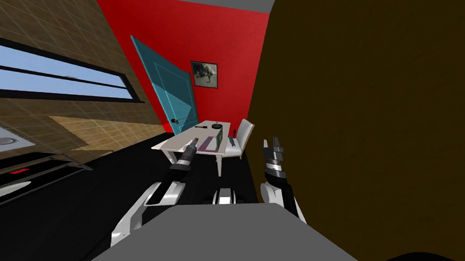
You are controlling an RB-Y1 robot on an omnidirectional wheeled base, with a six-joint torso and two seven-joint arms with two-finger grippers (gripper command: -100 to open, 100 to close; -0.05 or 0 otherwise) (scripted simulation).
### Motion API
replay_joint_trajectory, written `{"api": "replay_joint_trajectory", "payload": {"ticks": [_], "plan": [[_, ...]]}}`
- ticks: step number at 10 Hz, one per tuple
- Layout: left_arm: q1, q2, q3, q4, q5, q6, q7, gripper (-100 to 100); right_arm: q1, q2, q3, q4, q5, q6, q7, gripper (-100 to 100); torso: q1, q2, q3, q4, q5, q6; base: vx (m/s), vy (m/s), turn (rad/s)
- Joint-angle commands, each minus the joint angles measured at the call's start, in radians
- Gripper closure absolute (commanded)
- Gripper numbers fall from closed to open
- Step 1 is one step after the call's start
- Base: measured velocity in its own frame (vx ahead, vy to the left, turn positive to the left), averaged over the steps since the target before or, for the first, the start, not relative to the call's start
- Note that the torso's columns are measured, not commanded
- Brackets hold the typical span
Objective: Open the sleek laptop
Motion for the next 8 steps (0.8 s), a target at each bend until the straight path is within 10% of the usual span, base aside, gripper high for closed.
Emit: {"api": "replay_joint_trajectory", "payload": {"ticks": [1,8], "plan": [[-0.023,0.029,-0.004,0.028,-0.016,0.056,-0.01,-100,0.0,0.0,0.0,0.0,0.0,0.0,0.0,0,0.0,0.001,0.001,0.0,0.0,0.0,0.083,-0.078,-0.052],[-0.072,0.108,-0.016,0.108,-0.061,0.207,-0.041,-100,0.0,0.0,0.0,0.0,0.0,0.0,0.0,0,-0.001,-0.001,0.0,0.0,0.0,0.0,0.106,-0.113,-0.061]]}}
